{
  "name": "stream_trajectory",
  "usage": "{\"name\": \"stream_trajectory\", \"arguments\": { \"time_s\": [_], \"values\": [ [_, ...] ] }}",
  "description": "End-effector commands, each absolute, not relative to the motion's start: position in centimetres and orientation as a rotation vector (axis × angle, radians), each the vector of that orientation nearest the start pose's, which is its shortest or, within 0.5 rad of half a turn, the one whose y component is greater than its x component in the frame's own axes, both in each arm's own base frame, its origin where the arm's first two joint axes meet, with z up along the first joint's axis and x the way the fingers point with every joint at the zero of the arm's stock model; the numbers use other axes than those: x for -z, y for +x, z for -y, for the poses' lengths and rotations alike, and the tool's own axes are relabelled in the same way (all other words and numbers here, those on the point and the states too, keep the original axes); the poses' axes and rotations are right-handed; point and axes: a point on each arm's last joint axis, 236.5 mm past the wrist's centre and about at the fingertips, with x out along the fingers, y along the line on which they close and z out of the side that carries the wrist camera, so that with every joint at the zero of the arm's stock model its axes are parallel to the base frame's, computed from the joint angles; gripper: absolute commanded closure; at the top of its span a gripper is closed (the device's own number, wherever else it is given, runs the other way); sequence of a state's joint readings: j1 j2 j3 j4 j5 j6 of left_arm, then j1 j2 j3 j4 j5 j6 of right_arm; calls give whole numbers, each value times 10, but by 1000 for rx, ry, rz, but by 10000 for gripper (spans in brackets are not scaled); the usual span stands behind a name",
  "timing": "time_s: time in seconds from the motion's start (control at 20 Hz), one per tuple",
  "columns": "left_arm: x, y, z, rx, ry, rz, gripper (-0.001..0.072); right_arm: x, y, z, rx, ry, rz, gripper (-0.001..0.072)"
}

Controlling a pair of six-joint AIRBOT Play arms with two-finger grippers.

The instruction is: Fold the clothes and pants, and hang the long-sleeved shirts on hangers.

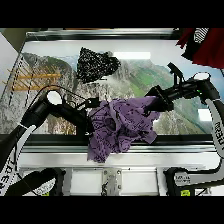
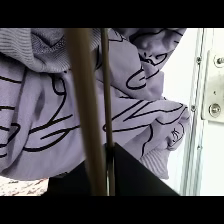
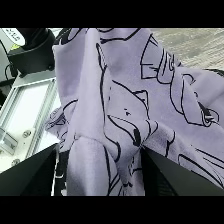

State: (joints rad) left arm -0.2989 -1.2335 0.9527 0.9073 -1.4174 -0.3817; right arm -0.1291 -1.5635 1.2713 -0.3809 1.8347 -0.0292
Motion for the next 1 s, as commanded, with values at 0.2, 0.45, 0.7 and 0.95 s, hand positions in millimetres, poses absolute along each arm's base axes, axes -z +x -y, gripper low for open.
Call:
{"name": "stream_trajectory", "arguments": {
  "time_s": [0.2,0.45,0.7,0.95],
  "values": [
    [-4,222,221,1486,445,-1080,687,-104,318,-173,-1740,18,-518,160],
    [-4,222,221,1486,445,-1080,687,-104,318,-173,-1740,18,-518,695],
    [-4,223,221,1484,446,-1078,687,-104,318,-173,-1736,18,-518,695],
    [-3,225,221,1467,435,-1085,263,-102,324,-174,-1713,10,-516,697]
  ]
}}
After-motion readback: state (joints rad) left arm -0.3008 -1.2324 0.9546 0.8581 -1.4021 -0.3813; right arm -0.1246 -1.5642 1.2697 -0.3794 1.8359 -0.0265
